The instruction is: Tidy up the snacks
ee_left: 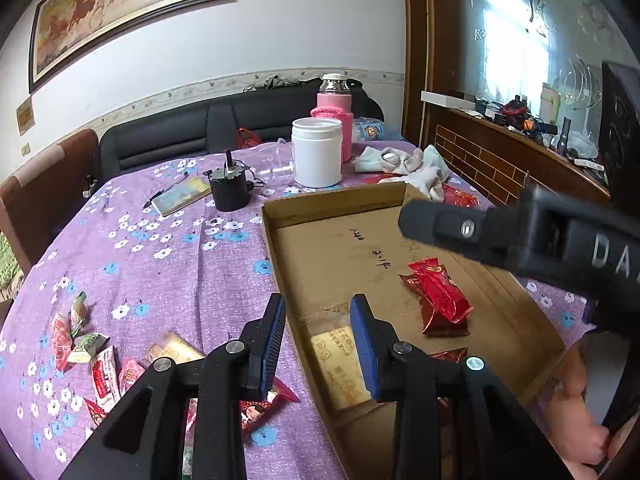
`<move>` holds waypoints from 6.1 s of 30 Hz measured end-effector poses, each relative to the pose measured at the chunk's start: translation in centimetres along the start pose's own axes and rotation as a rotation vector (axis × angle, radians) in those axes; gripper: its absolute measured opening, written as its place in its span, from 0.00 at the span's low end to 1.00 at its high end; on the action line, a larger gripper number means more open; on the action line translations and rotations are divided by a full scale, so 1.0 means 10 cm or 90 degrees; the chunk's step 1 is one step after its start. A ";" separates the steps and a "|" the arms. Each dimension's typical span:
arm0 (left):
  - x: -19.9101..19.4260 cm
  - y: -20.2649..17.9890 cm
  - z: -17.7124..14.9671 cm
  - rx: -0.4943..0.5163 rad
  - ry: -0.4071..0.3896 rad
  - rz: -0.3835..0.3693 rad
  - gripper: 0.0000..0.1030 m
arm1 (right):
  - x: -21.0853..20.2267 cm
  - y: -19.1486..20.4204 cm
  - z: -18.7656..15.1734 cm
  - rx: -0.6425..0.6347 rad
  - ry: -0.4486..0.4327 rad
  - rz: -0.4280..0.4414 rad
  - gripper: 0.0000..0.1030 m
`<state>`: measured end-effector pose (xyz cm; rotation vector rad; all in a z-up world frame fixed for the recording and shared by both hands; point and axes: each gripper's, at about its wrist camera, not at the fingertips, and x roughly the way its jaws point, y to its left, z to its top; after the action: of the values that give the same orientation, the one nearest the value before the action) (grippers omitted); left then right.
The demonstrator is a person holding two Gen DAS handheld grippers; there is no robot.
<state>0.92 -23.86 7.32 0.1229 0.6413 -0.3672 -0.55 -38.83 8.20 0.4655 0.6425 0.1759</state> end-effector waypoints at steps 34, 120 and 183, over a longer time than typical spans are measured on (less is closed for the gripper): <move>0.38 2.98 -0.38 -0.356 0.238 0.174 0.35 | 0.04 0.04 -0.04 -0.016 0.008 -0.062 0.70; -0.16 2.05 -0.11 -0.113 0.009 0.169 0.23 | 0.66 1.14 -0.48 -0.127 0.057 -0.034 0.32; 0.53 -0.20 -0.07 -0.013 0.165 -0.110 0.22 | 0.51 -0.34 0.05 0.088 0.088 -0.147 0.32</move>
<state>3.71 -27.15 3.51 0.0971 0.9140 -0.5159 3.82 -40.52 4.25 0.5113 0.8428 -0.0568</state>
